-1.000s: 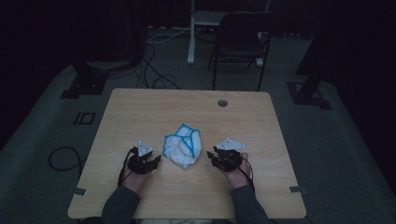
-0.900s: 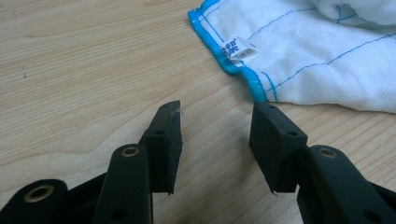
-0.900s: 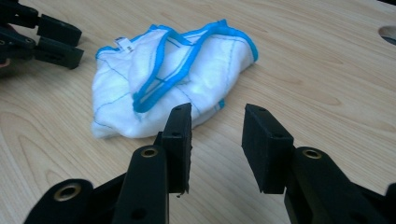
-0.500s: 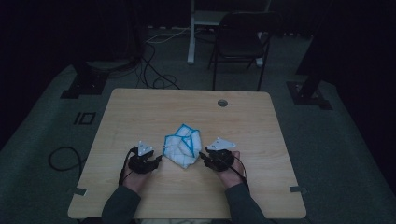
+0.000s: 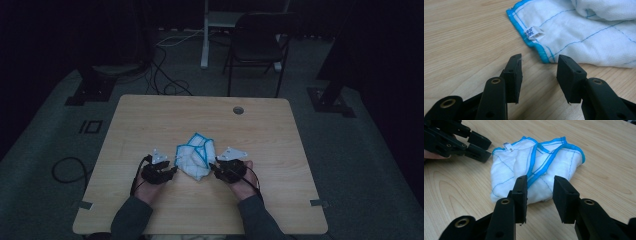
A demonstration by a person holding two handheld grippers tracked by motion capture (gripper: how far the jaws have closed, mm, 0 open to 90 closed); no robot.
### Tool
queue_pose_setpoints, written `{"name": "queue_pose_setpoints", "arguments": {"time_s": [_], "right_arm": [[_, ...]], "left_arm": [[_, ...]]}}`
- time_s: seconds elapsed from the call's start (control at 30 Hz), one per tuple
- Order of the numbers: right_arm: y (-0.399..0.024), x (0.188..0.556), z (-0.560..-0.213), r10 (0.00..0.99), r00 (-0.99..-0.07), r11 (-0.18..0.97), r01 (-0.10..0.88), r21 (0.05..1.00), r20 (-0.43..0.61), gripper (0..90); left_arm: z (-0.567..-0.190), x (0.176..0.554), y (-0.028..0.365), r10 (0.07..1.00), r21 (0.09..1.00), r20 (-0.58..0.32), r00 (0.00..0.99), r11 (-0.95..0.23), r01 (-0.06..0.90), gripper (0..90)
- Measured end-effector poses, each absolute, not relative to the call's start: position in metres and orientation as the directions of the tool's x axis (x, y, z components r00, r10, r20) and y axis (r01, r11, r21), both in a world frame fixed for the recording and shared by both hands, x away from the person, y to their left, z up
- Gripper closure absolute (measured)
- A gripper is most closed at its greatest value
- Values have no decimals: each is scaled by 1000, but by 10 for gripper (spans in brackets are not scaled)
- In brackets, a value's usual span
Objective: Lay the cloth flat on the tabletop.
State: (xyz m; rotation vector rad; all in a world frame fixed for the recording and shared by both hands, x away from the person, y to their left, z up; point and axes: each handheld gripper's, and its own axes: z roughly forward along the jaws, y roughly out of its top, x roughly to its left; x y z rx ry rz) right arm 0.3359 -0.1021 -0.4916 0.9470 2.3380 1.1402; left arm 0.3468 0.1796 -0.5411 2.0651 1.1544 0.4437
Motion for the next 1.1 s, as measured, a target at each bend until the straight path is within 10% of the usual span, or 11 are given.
{"name": "queue_pose_setpoints", "arguments": {"time_s": [0.6,0.83,1.1], "right_arm": [[-80,347,-506,685,-728,486,428,762,-27,636],[-76,347,-507,670,-742,496,425,757,-23,867],[-92,348,-495,692,-718,490,399,775,-68,888]], "left_arm": [[-541,353,164,827,728,-38,561,-362,583,651],[-540,351,161,819,721,-21,573,-385,577,827],[-536,349,162,826,726,-13,564,-380,573,854]]}}
